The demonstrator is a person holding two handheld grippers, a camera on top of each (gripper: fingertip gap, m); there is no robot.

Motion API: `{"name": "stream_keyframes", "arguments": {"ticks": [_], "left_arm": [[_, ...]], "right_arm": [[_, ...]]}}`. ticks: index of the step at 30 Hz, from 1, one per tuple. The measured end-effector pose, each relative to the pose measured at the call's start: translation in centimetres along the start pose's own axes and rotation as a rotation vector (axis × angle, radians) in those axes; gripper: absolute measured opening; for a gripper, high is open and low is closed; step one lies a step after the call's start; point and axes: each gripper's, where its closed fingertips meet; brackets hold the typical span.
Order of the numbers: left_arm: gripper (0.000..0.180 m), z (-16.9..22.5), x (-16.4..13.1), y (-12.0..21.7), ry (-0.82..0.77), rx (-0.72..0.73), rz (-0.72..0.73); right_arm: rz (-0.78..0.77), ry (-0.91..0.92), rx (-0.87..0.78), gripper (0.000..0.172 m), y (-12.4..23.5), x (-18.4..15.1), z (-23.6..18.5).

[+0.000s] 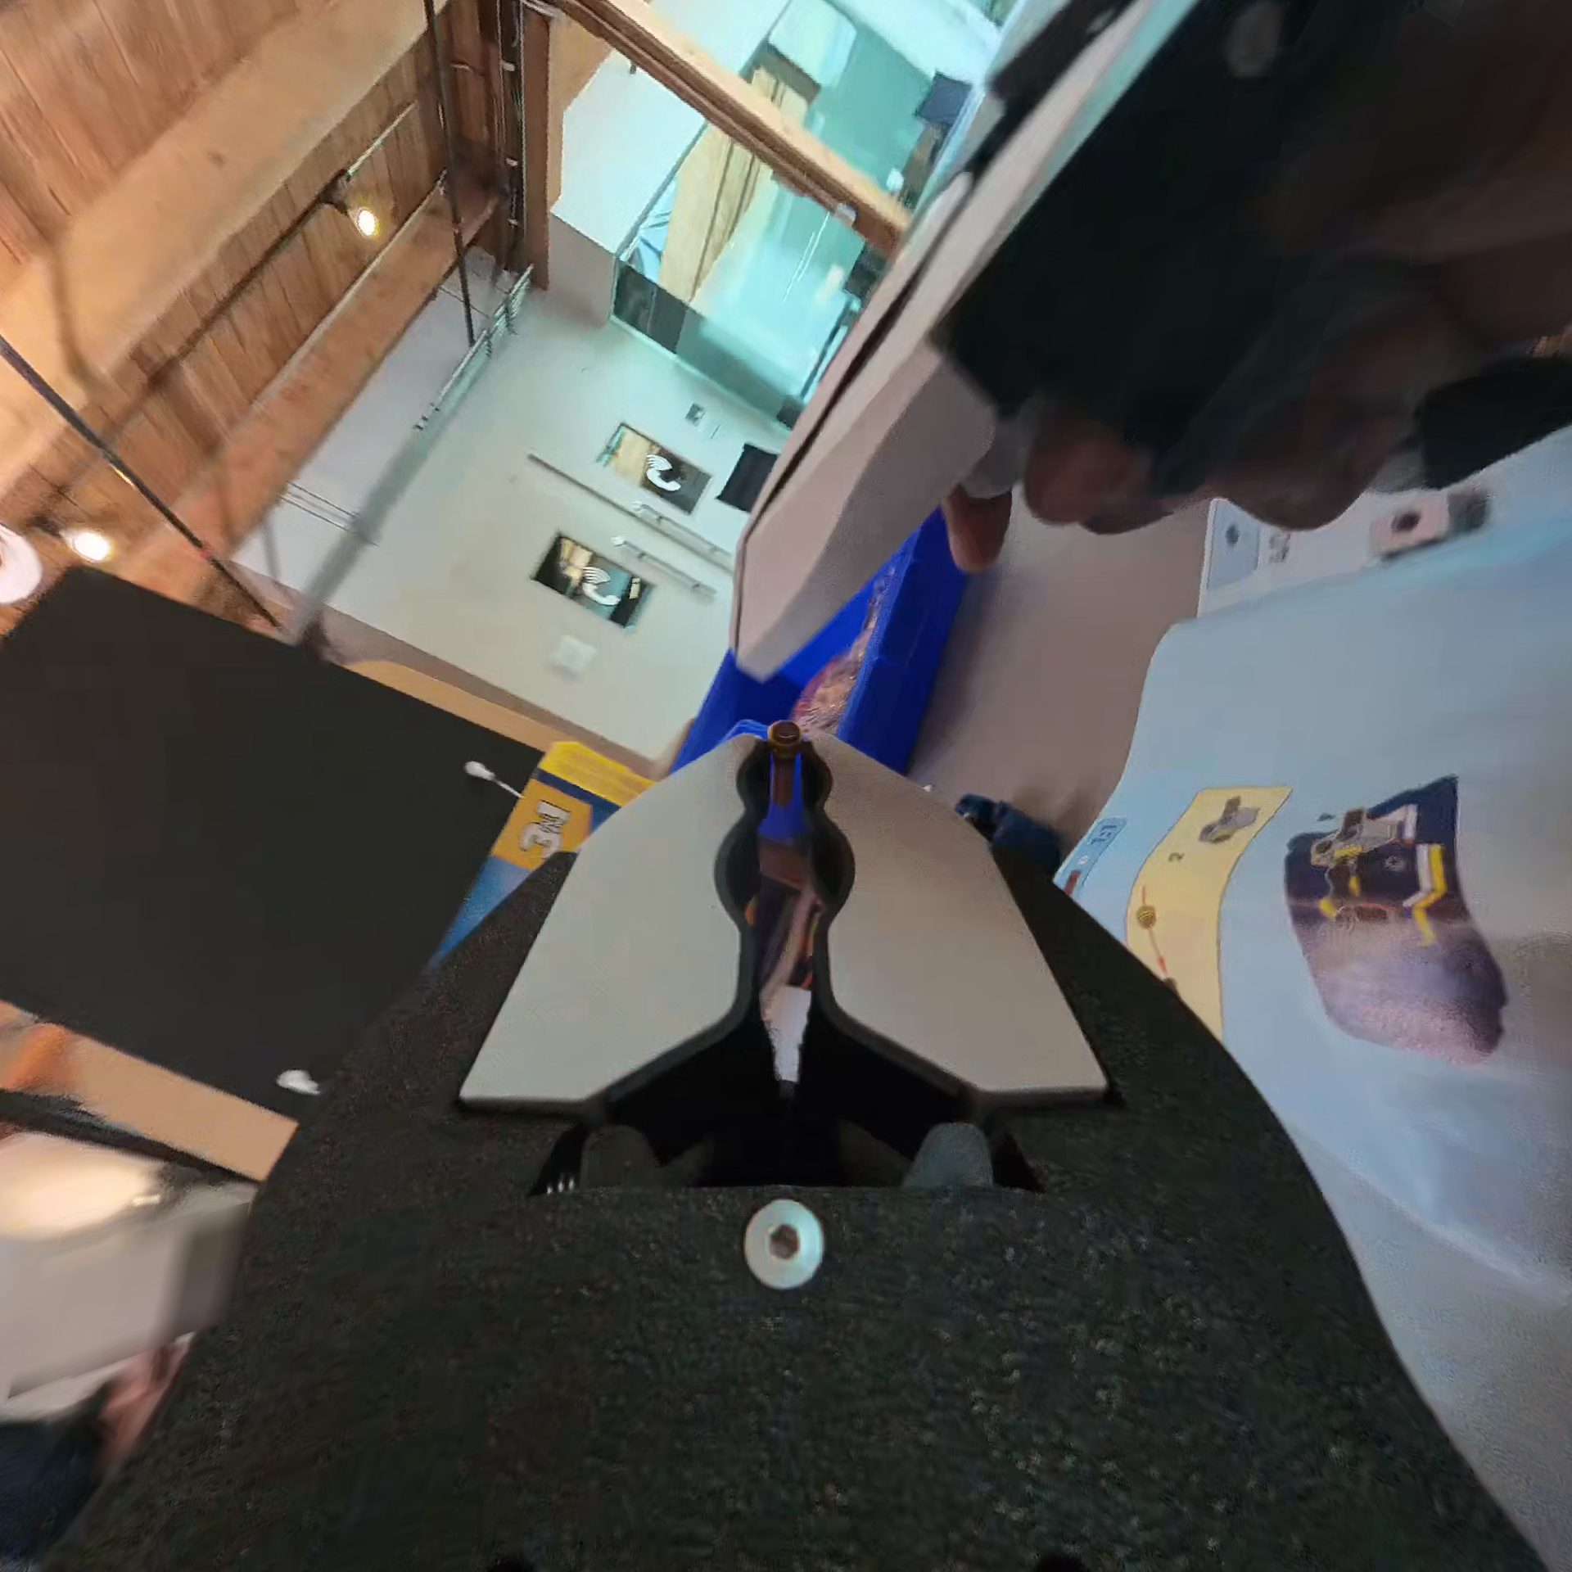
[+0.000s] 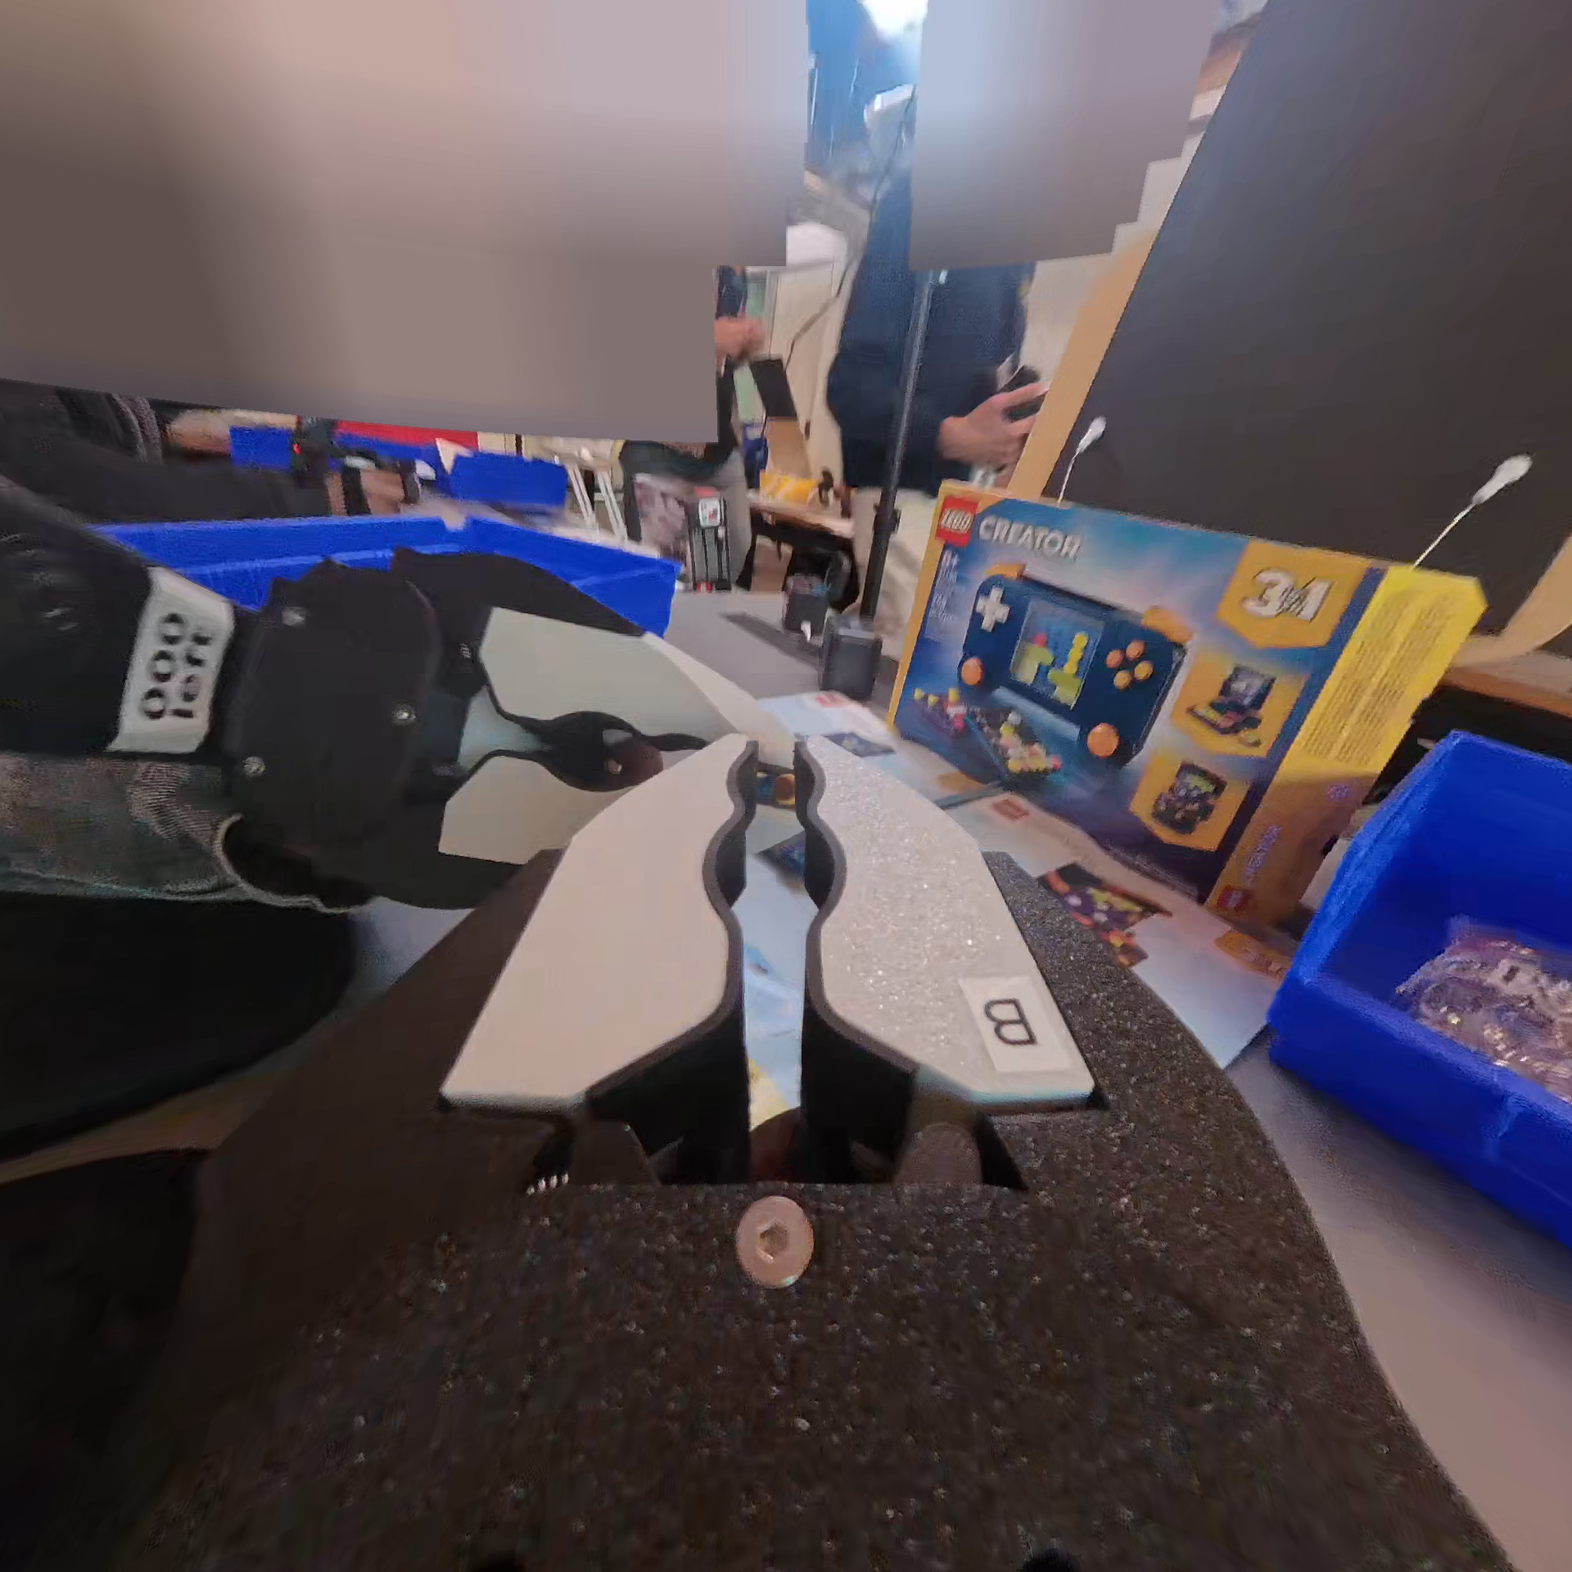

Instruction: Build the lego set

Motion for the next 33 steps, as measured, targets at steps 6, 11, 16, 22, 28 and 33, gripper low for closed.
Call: {"name": "stream_keyframes", "arguments": {"ticks": [6,11,16,22,28,33], "left_arm": [[0.006,-0.1,-0.3,0.0,-0.121,0.014,-0.062],[0.006,0.3,-0.2,0.0,-0.206,-0.010,-0.067],[0.006,0.5,-0.1,0.0,-0.249,-0.026,-0.057],[0.007,0.7,0.5,0.0,-0.158,-0.028,0.017],[0.011,0.6,0.1,0.0,-0.056,-0.029,0.041],[0.004,0.7,0.2,0.1,-0.051,-0.044,0.032]], "right_arm": [[-0.083,-0.064,-0.018,0.012,-0.1,-1.7,0.0],[-0.099,-0.066,-0.025,0.013,-0.1,-2.0,0.1],[-0.110,-0.190,0.012,0.011,0.0,-2.4,-0.2],[-0.114,-0.213,0.045,0.007,0.3,-2.1,-0.2],[-0.086,-0.381,0.101,0.007,0.6,-1.7,-0.3],[-0.084,-0.417,0.123,0.007,0.7,-1.6,-0.3]]}}
Point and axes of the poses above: each gripper's, where its closed fingertips meet, y back along the fingers, x out of its top, z = x × y across the jaws, and after that the axes turned 14 degrees about z, right-handed
